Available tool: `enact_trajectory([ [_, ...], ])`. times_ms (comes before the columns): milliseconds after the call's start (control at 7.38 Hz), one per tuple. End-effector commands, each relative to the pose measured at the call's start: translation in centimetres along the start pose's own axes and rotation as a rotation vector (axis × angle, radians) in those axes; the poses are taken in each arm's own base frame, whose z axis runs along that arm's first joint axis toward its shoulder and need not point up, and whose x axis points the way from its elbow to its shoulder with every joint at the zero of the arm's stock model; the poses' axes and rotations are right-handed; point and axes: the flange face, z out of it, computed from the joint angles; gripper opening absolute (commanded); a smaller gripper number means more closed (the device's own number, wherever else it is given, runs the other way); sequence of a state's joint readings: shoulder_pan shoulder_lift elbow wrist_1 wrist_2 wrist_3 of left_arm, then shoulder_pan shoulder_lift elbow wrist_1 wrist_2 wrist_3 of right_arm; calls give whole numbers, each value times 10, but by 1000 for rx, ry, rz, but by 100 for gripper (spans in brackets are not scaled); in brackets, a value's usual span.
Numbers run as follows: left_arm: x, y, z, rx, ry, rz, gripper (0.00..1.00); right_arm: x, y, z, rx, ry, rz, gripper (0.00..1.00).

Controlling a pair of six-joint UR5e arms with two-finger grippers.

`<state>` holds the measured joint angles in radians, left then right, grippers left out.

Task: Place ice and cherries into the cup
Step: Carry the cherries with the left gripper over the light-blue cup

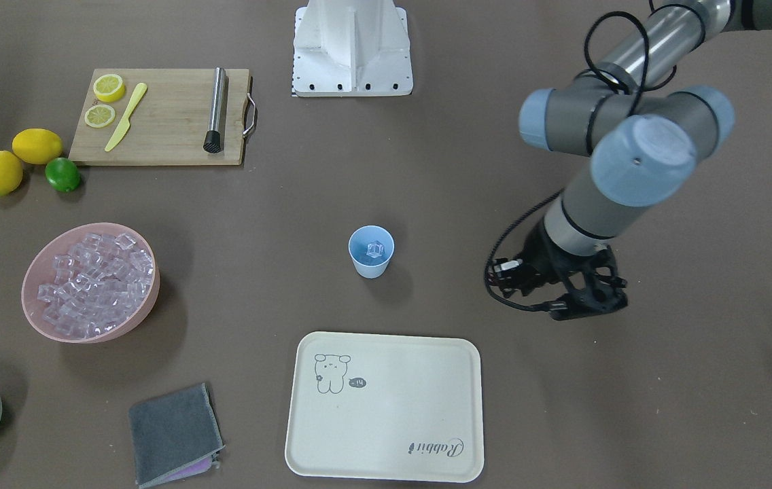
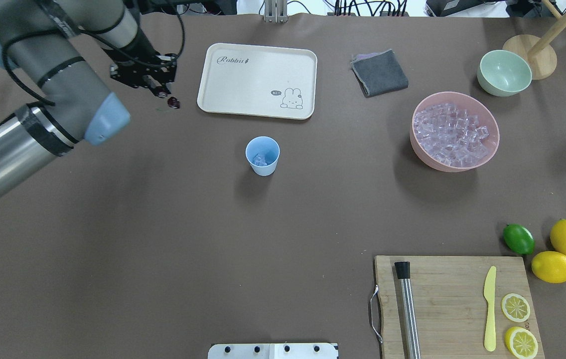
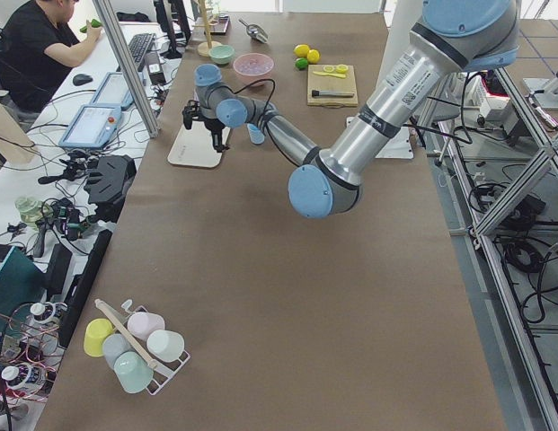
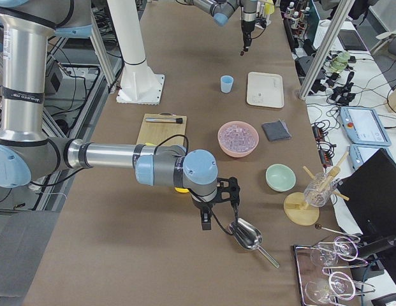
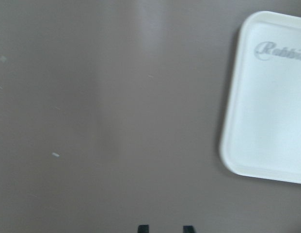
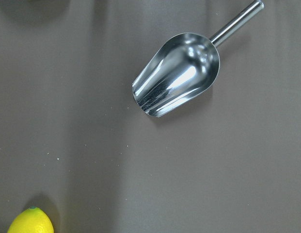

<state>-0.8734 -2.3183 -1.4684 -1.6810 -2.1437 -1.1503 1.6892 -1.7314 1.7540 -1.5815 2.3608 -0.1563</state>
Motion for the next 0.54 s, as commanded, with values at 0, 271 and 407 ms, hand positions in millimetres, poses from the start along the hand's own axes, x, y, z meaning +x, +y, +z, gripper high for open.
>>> enact_trajectory([
  [0,103,85,21,28,35,-101,33,0,0,-1,2,3,-1,100],
  [271,125,106,17,30,58,-142,34,0,2,-4,7,7,0,100],
  [407,127,108,19,26,57,-138,34,0,2,-4,6,9,0,100],
])
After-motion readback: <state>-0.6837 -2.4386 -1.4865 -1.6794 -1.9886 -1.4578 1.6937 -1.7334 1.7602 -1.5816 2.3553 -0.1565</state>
